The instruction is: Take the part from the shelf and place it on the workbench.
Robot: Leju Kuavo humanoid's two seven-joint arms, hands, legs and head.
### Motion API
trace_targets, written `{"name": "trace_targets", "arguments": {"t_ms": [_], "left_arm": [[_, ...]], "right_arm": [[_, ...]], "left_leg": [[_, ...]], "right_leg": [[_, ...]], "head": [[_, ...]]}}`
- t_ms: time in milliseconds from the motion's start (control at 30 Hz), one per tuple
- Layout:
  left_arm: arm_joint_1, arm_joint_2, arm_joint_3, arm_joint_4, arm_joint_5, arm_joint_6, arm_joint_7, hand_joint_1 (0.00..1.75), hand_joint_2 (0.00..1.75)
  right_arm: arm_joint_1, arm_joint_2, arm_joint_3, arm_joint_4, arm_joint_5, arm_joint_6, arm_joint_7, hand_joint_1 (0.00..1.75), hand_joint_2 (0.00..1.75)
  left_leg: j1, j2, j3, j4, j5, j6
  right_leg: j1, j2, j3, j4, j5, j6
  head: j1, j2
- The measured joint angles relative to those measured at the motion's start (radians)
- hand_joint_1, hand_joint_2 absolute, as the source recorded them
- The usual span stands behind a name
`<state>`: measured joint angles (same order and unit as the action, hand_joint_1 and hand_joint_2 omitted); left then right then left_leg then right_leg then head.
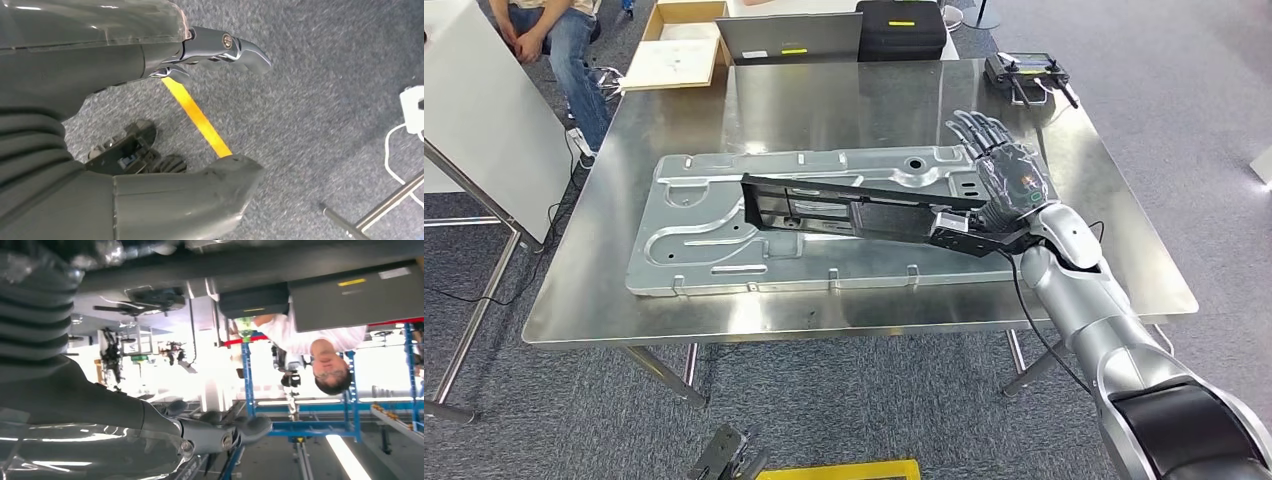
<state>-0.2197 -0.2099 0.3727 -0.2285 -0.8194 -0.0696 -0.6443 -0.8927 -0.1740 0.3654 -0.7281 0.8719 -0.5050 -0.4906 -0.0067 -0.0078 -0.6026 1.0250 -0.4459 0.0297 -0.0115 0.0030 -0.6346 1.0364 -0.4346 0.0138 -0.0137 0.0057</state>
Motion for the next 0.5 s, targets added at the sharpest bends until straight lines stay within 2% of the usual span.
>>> {"name": "trace_targets", "arguments": {"t_ms": [67,100,167,200,233,267,300,367,400,433,500], "left_arm": [[0.001,0.003,0.000,0.000,0.001,0.001,0.001,0.00,0.00],[0.002,0.005,0.000,0.000,0.002,0.002,0.002,0.00,0.00],[0.004,0.008,0.000,0.000,0.004,0.004,0.003,0.00,0.00],[0.006,0.010,0.000,0.000,0.006,0.007,0.005,0.00,0.00],[0.009,0.012,0.000,0.000,0.007,0.010,0.005,0.00,0.00],[0.012,0.014,0.000,0.000,0.009,0.013,0.006,0.00,0.00],[0.013,0.016,0.000,0.000,0.011,0.015,0.006,0.00,0.00],[0.015,0.020,0.000,0.000,0.013,0.020,0.005,0.00,0.00],[0.016,0.022,0.000,0.000,0.016,0.023,0.004,0.00,0.00],[0.018,0.023,0.000,0.000,0.018,0.025,0.003,0.00,0.00],[0.025,0.027,0.000,0.000,0.022,0.030,0.002,0.00,0.00]], "right_arm": [[0.001,-0.001,-0.002,-0.002,0.011,-0.007,0.008,0.00,0.00],[0.001,-0.001,-0.002,-0.003,0.017,-0.013,0.014,0.00,0.00],[0.001,-0.002,-0.003,-0.001,0.042,-0.039,0.044,0.00,0.00],[0.002,-0.003,-0.005,0.003,0.062,-0.060,0.069,0.00,0.00],[0.002,-0.005,-0.008,0.009,0.085,-0.086,0.099,0.00,0.00],[0.000,-0.007,-0.013,0.016,0.109,-0.115,0.133,0.00,0.00],[-0.003,-0.010,-0.022,0.024,0.138,-0.142,0.174,0.00,0.00],[-0.015,-0.022,-0.049,0.037,0.211,-0.177,0.260,0.00,0.00],[-0.023,-0.031,-0.065,0.043,0.248,-0.184,0.300,0.00,0.00],[-0.032,-0.041,-0.082,0.051,0.278,-0.188,0.332,0.00,0.00],[-0.053,-0.061,-0.115,0.078,0.318,-0.191,0.372,0.00,0.00]], "left_leg": [[0.001,0.001,-0.007,0.022,-0.020,-0.010],[0.002,0.001,-0.024,0.061,-0.045,-0.016],[0.008,0.002,-0.084,0.190,-0.108,-0.026],[0.011,0.002,-0.113,0.249,-0.127,-0.029],[0.012,0.002,-0.130,0.282,-0.131,-0.031],[0.013,0.002,-0.128,0.275,-0.114,-0.031],[0.014,0.002,-0.106,0.225,-0.080,-0.029],[0.013,0.002,-0.039,0.086,-0.014,-0.021],[0.012,0.002,-0.015,0.034,0.003,-0.017],[0.010,0.001,-0.004,0.010,0.006,-0.014],[0.008,0.000,-0.003,0.000,0.005,-0.007]], "right_leg": [[-0.006,-0.001,0.006,-0.006,0.002,-0.011],[-0.009,-0.002,0.008,-0.010,0.003,-0.017],[-0.010,-0.003,0.010,-0.011,0.003,-0.023],[-0.010,-0.002,0.010,-0.011,0.002,-0.023],[-0.010,-0.002,0.010,-0.010,0.002,-0.023],[-0.010,-0.002,0.011,-0.010,0.002,-0.023],[-0.010,-0.001,0.013,-0.009,0.001,-0.021],[-0.008,-0.001,0.015,-0.007,-0.003,-0.015],[-0.007,-0.002,0.015,-0.006,-0.004,-0.010],[-0.005,-0.003,0.014,-0.006,-0.004,-0.005],[-0.004,-0.003,0.013,-0.009,-0.001,0.006]], "head": [[0.000,0.000],[0.000,0.000],[-0.001,0.000],[-0.001,0.000],[-0.001,0.000],[-0.001,0.000],[-0.001,0.000],[-0.001,0.000],[0.000,0.000],[0.000,0.000],[0.000,0.000]]}}
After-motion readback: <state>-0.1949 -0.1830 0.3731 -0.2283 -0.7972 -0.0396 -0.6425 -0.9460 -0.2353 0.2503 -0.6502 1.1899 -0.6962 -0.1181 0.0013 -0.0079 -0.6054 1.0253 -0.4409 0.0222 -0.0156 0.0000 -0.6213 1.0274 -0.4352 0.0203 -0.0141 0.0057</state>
